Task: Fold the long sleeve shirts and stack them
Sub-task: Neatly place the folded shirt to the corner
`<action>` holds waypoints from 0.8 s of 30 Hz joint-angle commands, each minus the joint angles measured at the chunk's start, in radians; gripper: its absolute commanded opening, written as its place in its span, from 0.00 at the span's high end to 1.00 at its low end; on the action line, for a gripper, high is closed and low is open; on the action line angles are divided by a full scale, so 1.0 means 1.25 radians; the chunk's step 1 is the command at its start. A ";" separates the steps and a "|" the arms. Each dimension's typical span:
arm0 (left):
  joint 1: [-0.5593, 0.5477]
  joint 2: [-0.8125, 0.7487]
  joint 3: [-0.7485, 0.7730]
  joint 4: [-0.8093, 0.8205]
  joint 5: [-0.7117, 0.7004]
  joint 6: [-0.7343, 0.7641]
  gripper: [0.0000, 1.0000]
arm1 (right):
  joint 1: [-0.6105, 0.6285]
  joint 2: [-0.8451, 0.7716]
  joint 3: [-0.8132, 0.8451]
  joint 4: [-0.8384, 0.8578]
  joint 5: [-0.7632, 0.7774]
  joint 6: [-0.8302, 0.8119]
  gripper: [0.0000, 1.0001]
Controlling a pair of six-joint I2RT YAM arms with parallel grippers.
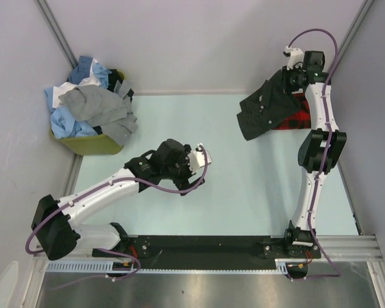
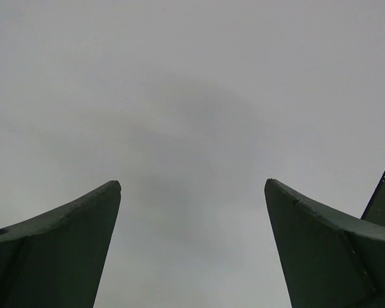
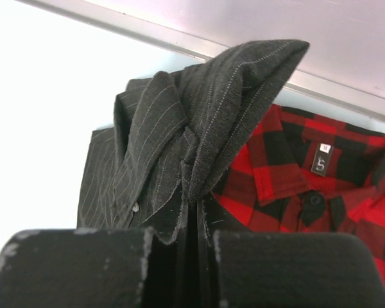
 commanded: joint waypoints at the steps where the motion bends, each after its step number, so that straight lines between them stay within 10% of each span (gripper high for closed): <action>1: 0.007 -0.035 -0.021 0.035 -0.007 0.008 0.01 | 0.006 -0.097 0.006 0.004 0.040 -0.038 1.00; 24: 0.008 -0.061 -0.079 0.047 -0.015 0.018 0.00 | -0.008 -0.165 0.046 0.010 0.052 -0.028 1.00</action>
